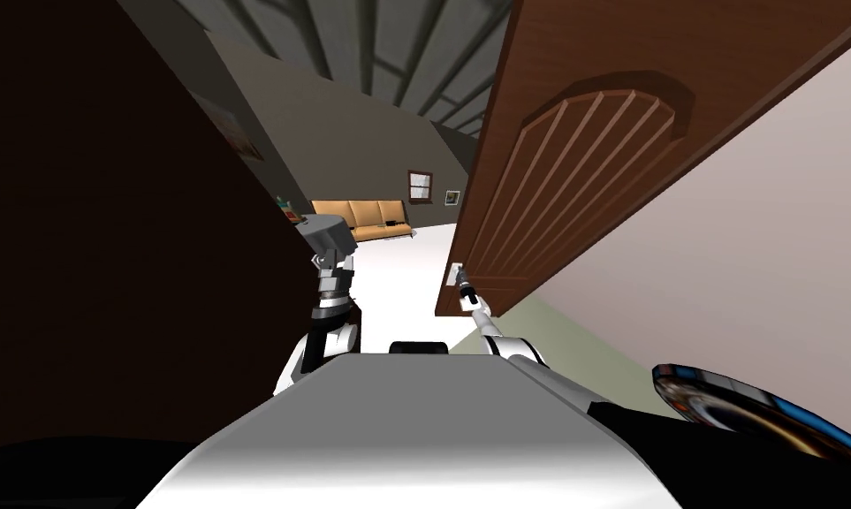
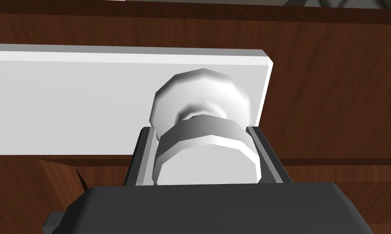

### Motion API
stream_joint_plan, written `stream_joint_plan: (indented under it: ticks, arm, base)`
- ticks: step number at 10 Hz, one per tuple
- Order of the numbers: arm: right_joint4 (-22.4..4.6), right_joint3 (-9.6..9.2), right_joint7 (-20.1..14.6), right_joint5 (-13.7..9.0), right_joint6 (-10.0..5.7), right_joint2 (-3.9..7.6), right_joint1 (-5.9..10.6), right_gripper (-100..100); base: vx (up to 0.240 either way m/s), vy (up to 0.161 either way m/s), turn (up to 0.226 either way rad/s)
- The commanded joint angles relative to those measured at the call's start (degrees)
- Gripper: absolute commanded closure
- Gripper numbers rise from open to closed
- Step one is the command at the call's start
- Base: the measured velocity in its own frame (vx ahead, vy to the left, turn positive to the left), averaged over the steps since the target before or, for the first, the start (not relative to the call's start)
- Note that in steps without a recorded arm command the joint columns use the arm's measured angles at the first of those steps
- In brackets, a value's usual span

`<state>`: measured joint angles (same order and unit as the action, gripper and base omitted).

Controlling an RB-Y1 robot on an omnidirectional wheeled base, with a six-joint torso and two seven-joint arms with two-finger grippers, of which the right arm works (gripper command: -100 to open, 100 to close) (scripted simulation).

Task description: Push the door open

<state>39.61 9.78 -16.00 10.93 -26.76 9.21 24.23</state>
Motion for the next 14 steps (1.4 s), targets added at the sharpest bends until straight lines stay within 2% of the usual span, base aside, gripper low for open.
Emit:
stream_joint_plan:
  ticks: [1,3,4,14]
  arm:
    - [-1.02,1.17,0.76,-0.5,-0.52,0.32,0.59,100]
    - [-1.07,1.89,1.2,-0.81,-0.43,0.47,0.51,100]
    - [-1.4,1.65,1.04,-0.69,-0.44,0.44,0.34,100]
    - [-1.5,6.9,3.14,-2.52,-0.29,2.26,-0.5,100]
  base:
    - [0.135,0.108,-0.044]
    - [0.164,0.104,-0.052]
    - [0.076,0.039,-0.03]
    - [0.183,0.058,-0.044]
